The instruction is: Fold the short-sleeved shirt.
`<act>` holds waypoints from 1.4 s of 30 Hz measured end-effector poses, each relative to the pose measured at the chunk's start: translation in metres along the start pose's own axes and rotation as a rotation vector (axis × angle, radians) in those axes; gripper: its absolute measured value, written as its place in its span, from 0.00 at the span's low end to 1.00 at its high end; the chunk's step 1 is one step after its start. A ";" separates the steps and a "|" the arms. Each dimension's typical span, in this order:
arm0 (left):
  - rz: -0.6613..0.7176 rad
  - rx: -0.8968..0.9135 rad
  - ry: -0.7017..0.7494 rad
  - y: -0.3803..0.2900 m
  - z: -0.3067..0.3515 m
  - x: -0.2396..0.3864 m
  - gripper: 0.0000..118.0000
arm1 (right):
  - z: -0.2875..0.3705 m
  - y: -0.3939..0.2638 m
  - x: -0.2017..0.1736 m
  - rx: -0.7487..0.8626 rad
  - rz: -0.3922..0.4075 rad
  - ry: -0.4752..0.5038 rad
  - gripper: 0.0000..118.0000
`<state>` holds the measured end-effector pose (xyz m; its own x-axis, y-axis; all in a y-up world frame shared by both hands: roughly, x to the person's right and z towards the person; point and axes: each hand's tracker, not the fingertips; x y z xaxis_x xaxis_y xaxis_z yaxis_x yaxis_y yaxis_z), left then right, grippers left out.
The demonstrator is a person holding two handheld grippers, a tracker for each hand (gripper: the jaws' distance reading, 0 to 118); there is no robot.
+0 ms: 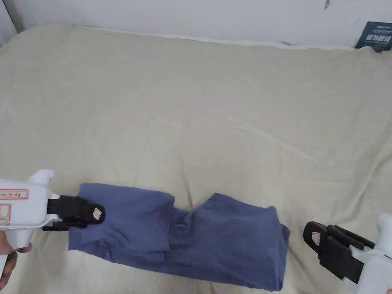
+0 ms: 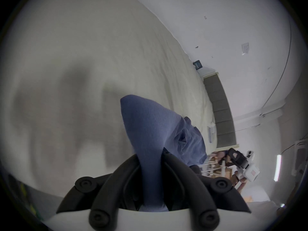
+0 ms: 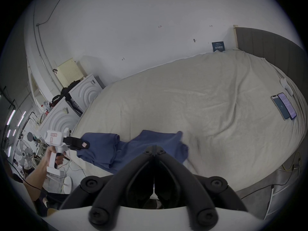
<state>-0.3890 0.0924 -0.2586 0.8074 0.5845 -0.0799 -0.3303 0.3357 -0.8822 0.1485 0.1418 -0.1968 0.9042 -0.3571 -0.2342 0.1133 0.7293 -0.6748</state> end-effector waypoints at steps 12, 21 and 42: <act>-0.368 -0.034 0.382 -0.033 -0.028 0.205 0.07 | 0.035 -0.006 0.017 0.081 0.198 -0.214 0.01; -0.587 -0.190 0.482 -0.069 -0.135 0.294 0.07 | 0.071 -0.012 0.053 0.122 0.157 -0.301 0.01; -0.383 0.018 0.258 -0.108 -0.135 0.296 0.00 | 0.079 -0.013 0.078 0.096 0.052 -0.287 0.01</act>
<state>-0.0482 0.1295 -0.2501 0.9674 0.2138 0.1355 0.0090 0.5058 -0.8626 0.2498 0.1501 -0.1509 0.9876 -0.1484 -0.0503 0.0898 0.7990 -0.5947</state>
